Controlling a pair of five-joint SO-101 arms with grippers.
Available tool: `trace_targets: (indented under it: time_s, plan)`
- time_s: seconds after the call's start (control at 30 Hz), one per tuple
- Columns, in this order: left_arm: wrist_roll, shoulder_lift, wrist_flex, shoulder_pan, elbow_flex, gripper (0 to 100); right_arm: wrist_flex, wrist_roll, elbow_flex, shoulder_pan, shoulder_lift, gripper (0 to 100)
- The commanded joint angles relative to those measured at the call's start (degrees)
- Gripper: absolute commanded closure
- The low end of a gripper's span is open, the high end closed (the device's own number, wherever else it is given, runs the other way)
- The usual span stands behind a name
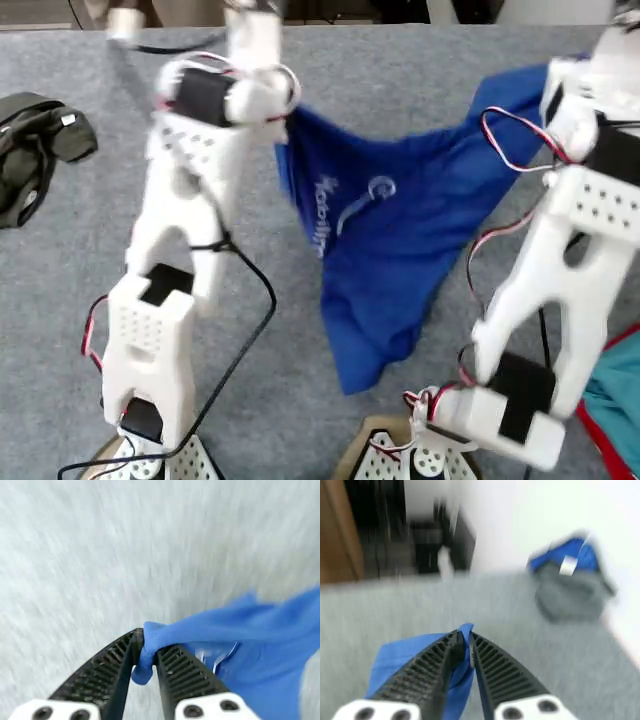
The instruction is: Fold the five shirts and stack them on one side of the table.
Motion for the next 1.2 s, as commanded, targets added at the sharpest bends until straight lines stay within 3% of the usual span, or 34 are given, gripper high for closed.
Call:
trace_targets:
  time_s: [0.0,0.13,0.33,0.67,0.97,1.17]
  plan:
    - [-0.3,-8.3,0.6,-2.2,-9.6,98,-1.1,-4.5,-5.8,-0.7,-9.1,99.3]
    - [-0.3,-15.1,0.6,-5.8,-14.5,98,-1.1,-8.5,-8.1,-0.4,-16.2,99.3]
    - [-0.7,-28.9,0.6,-16.7,-16.3,98,-1.5,-12.4,-8.2,-0.4,-25.6,99.3]
    - [-8.6,-42.6,0.6,-31.1,-16.2,98,-1.1,-16.9,-7.9,-0.4,-25.3,99.3]
    - [-9.3,-45.4,0.6,-32.9,-16.0,98,0.6,-12.1,-13.7,-0.9,-29.2,99.2]
    - [-9.1,-46.0,0.6,-32.9,-14.5,98,1.3,-12.9,-14.0,-0.6,-30.9,99.2]
